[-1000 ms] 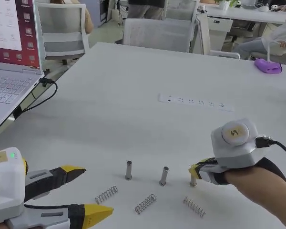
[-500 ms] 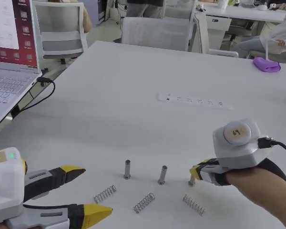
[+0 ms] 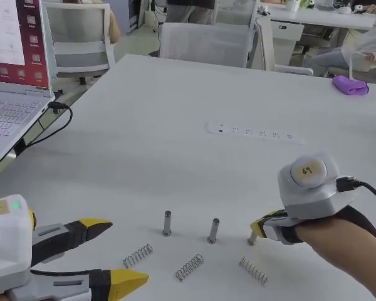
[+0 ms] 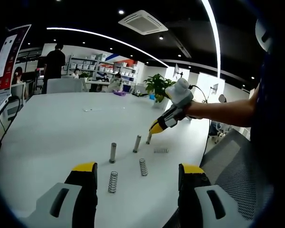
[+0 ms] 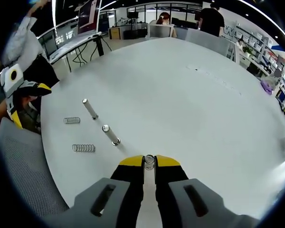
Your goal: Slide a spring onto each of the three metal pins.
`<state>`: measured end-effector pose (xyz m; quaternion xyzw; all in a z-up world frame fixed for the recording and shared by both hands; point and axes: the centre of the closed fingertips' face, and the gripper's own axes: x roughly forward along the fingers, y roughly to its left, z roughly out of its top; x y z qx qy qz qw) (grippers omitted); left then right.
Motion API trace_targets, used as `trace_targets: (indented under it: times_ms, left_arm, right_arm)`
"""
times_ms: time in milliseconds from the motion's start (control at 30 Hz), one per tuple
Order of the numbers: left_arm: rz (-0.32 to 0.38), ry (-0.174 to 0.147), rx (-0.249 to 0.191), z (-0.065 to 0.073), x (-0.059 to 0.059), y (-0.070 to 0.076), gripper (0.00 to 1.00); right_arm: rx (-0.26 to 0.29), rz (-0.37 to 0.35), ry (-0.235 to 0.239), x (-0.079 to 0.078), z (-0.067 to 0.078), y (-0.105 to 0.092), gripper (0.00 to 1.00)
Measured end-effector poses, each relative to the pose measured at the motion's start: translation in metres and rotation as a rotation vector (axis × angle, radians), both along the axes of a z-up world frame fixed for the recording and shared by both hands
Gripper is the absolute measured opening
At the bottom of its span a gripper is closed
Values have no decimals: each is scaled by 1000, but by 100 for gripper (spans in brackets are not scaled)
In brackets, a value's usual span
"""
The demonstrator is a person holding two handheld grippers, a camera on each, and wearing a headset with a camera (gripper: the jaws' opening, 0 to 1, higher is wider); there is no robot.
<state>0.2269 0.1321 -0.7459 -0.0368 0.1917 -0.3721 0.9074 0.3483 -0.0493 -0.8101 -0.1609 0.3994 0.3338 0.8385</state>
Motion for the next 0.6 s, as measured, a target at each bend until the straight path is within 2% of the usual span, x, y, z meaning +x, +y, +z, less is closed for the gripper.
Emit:
trace_targets:
  times_ms: [600]
  left_arm:
    - [-5,-2,1,0,-3,0,66]
  right_arm:
    - [-20,54,-27,-3,0,3,6]
